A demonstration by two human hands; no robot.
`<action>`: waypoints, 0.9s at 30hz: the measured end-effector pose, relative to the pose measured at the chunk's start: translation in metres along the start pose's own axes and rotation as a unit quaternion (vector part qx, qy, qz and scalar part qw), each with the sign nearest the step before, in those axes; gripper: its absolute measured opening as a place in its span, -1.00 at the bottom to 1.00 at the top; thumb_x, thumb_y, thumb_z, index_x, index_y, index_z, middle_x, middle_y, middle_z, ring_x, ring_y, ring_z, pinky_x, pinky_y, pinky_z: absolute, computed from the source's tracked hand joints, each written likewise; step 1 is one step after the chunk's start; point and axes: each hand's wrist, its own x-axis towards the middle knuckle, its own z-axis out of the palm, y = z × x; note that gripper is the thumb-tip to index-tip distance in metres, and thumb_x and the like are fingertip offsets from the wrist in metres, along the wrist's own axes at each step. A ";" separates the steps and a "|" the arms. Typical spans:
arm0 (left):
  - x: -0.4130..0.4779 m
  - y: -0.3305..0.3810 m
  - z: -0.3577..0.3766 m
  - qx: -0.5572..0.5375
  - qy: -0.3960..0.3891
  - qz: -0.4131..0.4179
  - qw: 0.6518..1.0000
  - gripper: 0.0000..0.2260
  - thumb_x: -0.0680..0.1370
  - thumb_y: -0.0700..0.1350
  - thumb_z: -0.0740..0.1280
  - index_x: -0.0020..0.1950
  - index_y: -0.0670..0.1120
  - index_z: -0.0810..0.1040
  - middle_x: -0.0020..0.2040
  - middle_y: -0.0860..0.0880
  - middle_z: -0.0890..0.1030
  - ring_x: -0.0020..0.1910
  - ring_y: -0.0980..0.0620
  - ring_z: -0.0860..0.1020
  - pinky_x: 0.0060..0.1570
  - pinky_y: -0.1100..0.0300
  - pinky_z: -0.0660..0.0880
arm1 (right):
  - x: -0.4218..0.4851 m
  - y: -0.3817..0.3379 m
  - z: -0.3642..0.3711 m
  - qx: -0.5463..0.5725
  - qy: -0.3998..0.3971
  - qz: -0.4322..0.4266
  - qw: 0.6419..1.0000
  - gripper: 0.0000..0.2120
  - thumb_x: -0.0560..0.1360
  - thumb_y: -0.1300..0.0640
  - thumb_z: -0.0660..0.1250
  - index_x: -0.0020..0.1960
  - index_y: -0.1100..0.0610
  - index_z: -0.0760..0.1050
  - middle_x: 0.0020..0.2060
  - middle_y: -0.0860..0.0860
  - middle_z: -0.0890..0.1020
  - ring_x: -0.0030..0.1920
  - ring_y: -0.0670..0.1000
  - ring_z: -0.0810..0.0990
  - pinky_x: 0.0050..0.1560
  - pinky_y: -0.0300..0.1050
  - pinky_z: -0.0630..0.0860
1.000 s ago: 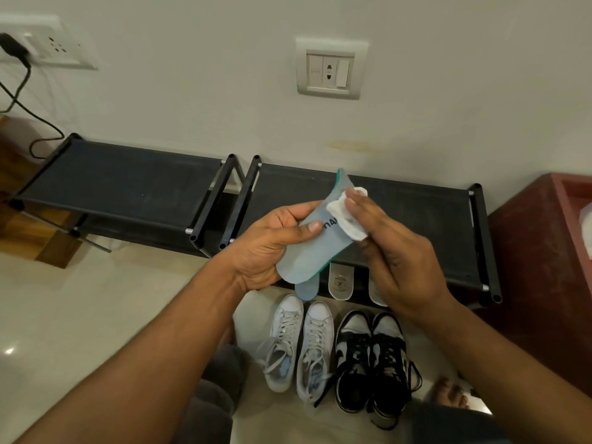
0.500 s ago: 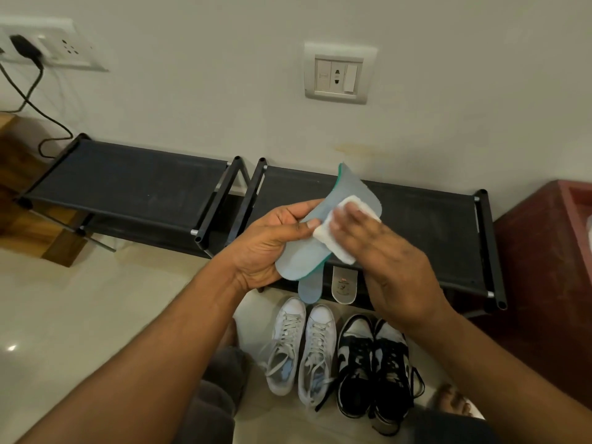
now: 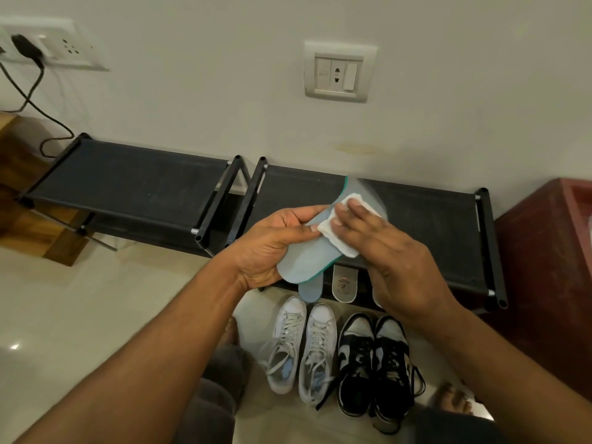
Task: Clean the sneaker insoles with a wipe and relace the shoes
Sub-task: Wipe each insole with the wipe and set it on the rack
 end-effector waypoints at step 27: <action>0.002 -0.003 0.001 0.030 0.009 0.001 1.000 -0.61 0.64 -0.21 0.32 0.49 -0.16 0.54 0.20 -0.15 0.69 0.07 -0.06 0.67 0.05 0.14 0.64 | 0.002 0.000 -0.003 0.136 0.051 0.066 0.987 -0.50 0.57 0.53 0.20 0.48 0.30 0.44 0.49 0.11 0.48 0.54 0.08 0.42 0.51 0.18 0.41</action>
